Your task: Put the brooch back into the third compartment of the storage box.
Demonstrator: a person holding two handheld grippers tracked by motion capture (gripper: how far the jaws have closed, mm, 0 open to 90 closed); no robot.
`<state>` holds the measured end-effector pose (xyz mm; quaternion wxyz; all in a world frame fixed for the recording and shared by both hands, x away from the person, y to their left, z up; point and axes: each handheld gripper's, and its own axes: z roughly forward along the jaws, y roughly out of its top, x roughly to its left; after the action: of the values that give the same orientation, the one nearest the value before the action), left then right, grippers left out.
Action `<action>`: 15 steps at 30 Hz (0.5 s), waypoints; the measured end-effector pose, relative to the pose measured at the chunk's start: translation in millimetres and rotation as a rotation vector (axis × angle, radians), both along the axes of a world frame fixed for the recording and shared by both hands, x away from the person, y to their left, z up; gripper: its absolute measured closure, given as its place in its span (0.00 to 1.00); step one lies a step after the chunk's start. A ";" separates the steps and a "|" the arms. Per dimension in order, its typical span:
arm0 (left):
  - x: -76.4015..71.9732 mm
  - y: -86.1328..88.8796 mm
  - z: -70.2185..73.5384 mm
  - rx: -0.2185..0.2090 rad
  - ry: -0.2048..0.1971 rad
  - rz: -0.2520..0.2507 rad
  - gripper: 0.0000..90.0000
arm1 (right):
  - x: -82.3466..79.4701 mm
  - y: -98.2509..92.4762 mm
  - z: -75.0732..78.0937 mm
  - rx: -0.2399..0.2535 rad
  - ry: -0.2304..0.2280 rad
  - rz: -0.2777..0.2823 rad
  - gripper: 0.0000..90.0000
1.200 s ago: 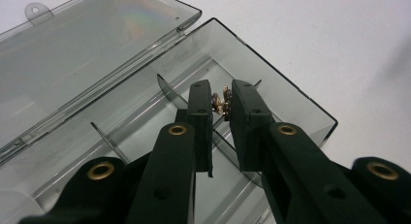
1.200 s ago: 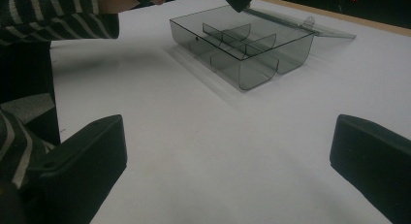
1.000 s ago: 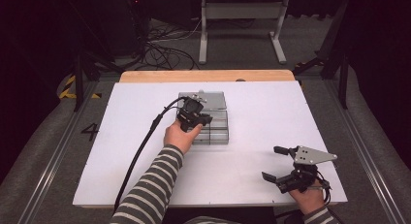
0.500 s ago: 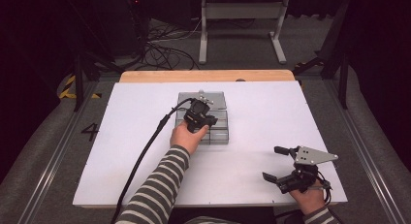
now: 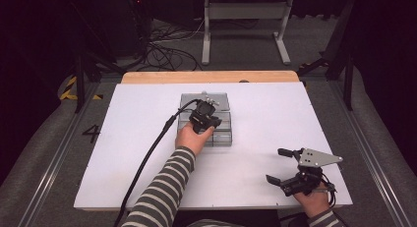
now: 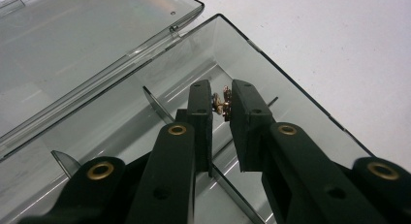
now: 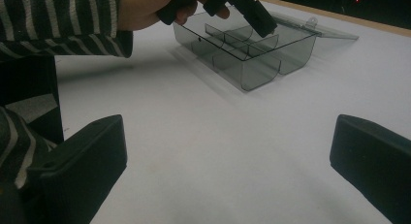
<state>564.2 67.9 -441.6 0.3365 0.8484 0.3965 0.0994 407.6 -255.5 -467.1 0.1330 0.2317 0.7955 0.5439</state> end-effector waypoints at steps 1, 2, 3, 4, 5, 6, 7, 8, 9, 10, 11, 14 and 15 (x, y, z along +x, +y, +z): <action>0.3 -0.1 0.0 0.001 0.000 -0.001 0.88 | 0.0 -0.1 0.0 0.000 0.000 0.000 0.01; 0.5 -0.2 -0.2 0.003 0.000 -0.001 0.88 | 0.1 -0.1 0.0 0.001 0.000 -0.001 0.01; 0.7 -0.6 -0.4 0.003 0.003 -0.002 0.88 | 0.2 -0.2 0.0 0.001 0.000 -0.001 0.01; 0.8 -0.9 -0.7 0.007 0.001 -0.002 0.88 | 0.3 -0.3 0.0 0.000 0.000 0.000 0.01; 0.8 -1.4 -1.0 0.009 0.002 -0.001 0.88 | 0.3 -0.2 -0.1 -0.001 -0.002 0.000 0.01; 1.1 -1.7 -1.1 0.013 -0.002 -0.004 0.88 | 0.1 0.0 0.0 0.000 0.000 0.000 0.01; 0.9 -2.1 -1.1 0.009 0.002 -0.004 0.88 | 0.0 0.0 0.0 0.000 0.000 0.000 0.01; 0.9 -2.6 -1.2 0.007 0.002 -0.003 0.88 | 0.0 0.0 0.0 0.000 0.000 0.000 0.01; 0.9 -2.9 -1.3 0.009 0.000 -0.003 0.88 | -0.1 0.0 0.0 0.000 0.000 0.000 0.01; 1.0 -2.9 -1.3 0.011 -0.001 -0.003 0.88 | 0.0 -0.2 0.0 0.001 -0.001 0.000 0.01; 1.1 -3.0 -1.4 0.012 -0.002 -0.003 0.88 | 0.0 -0.2 0.0 0.001 -0.001 0.000 0.01; 1.4 -3.5 -2.1 0.013 -0.004 -0.003 0.88 | 0.0 -0.2 0.0 0.000 -0.001 0.000 0.01; 1.4 -3.6 -2.3 0.013 -0.005 -0.005 0.88 | 0.1 -0.1 0.0 0.000 -0.001 0.000 0.01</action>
<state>565.6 64.3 -443.9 0.3321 0.8513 0.3929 0.1032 407.7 -255.7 -467.2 0.1332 0.2313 0.7955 0.5440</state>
